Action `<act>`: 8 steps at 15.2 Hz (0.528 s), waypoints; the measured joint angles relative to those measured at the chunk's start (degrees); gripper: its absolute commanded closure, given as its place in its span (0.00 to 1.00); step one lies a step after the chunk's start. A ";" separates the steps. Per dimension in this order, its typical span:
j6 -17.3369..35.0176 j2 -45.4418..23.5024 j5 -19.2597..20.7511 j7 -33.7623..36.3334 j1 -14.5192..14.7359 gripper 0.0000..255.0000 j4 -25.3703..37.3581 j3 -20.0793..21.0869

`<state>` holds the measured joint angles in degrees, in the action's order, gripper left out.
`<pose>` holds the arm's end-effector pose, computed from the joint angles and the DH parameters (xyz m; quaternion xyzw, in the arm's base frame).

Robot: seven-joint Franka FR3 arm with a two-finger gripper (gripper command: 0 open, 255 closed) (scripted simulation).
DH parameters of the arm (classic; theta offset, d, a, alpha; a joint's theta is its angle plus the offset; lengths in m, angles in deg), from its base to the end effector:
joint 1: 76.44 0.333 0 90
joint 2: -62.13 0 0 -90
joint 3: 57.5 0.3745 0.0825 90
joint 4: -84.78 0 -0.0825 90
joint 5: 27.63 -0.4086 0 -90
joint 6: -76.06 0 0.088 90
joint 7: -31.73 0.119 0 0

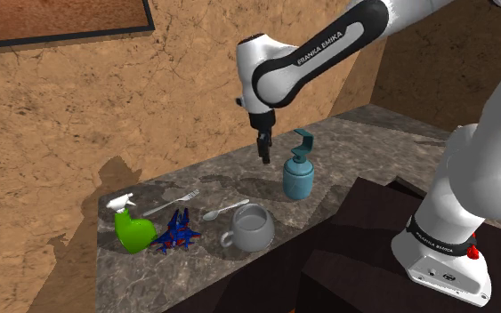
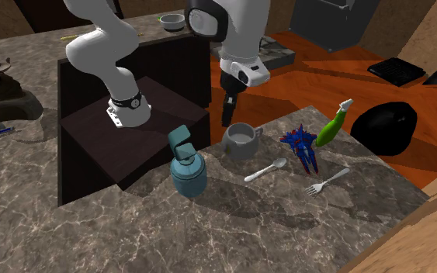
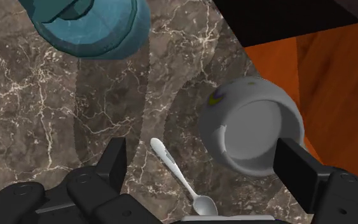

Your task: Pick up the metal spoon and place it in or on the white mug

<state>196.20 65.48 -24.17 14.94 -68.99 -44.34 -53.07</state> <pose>0.5058 0.1031 0.4127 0.9632 0.2629 -0.0504 0.0254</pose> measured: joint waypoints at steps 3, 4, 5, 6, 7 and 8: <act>2.93 -6.51 2.47 -0.94 0.43 0.00 3.25 0.45; 4.16 -8.34 3.32 -0.97 0.72 0.00 3.69 0.68; 5.09 -10.41 4.19 -0.95 1.07 0.00 4.69 0.91; 5.95 -13.13 5.19 -0.97 1.39 0.00 6.45 1.04; 6.72 -15.54 6.16 -1.00 1.74 0.00 7.92 1.14; 7.34 -17.57 7.09 -1.40 1.90 0.00 9.20 1.10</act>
<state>203.54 47.91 -17.08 13.53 -67.09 -35.14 -51.97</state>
